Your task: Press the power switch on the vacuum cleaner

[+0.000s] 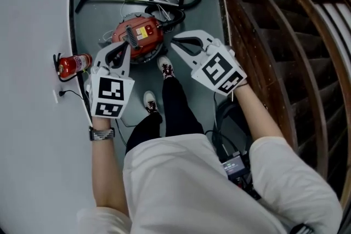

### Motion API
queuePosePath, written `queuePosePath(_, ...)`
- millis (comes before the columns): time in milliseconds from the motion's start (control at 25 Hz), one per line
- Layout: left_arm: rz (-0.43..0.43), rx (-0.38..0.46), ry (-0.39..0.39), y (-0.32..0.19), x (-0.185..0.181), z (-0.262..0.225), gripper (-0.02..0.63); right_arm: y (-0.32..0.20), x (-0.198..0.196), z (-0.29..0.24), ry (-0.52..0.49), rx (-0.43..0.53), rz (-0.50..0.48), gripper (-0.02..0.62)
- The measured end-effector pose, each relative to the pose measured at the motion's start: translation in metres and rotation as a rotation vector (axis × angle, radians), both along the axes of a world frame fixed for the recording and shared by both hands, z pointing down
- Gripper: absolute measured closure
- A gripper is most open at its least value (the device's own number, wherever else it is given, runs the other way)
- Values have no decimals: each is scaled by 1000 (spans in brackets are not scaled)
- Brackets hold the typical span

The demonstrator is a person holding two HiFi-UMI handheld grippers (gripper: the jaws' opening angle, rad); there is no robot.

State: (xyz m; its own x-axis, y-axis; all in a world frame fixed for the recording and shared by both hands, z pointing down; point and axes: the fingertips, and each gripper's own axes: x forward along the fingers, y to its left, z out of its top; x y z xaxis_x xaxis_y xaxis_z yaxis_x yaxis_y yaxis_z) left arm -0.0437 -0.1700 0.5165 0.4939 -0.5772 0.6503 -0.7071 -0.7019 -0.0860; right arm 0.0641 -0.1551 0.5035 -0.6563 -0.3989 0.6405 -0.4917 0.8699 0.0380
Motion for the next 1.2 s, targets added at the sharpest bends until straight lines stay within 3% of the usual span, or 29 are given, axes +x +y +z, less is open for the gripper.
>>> queuePosePath(600,50,95,18,19,15,-63,606,13,16,-89,-25,136,109,565)
queuePosePath(1200,135,240,53,63,25,-145,606,58,23,-181,8,300,156,565)
